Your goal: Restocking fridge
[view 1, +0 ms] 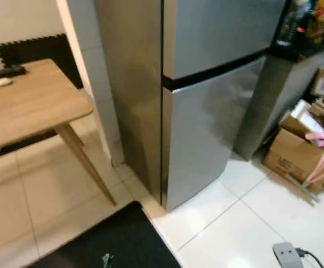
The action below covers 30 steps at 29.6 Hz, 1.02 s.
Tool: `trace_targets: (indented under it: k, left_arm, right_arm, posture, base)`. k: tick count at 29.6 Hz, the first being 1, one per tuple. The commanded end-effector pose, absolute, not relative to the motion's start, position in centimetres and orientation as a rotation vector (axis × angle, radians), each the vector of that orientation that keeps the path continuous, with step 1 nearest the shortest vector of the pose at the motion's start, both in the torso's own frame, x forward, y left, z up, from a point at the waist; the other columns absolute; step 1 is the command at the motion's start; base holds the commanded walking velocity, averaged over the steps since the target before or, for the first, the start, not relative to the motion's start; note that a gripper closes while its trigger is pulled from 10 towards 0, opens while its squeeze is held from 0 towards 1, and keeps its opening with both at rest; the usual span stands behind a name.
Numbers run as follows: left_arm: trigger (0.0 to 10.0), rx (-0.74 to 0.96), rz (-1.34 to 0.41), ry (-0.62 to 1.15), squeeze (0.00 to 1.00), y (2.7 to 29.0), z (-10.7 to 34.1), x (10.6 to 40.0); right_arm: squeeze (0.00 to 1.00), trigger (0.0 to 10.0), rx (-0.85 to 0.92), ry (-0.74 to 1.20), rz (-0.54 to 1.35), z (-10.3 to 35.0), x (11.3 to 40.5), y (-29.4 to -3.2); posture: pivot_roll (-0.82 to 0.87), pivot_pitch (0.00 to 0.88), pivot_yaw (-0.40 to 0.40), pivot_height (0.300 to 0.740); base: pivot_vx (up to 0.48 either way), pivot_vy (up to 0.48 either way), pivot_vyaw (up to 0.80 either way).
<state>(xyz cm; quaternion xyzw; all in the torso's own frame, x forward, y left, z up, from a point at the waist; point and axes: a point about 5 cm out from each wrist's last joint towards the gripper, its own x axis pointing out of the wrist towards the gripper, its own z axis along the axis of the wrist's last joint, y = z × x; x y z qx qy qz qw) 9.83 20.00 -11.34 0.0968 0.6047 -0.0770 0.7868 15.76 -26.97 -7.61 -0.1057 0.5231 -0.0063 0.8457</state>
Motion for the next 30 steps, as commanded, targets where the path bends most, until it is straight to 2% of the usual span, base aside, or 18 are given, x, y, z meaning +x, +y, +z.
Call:
trace_targets:
  k: [1,30]
  left_arm:
    - [10.0,0.185,-0.215,1.173,0.00,18.18,-10.65,12.88]
    - [10.0,0.201,-0.210,1.173,0.00,18.36,-10.65,12.83]
  right_arm:
    - [0.00,10.0,-0.225,1.108,-0.005,-7.72,15.57,-26.88]
    - [0.00,10.0,-0.280,1.118,0.031,-7.78,15.33,-26.95]
  posture:
    - [-0.07,0.000,-0.041,0.740]
    - [-0.08,0.000,-0.039,0.740]
  base:
    - [0.000,0.000,0.79]
    - [0.000,0.000,0.78]
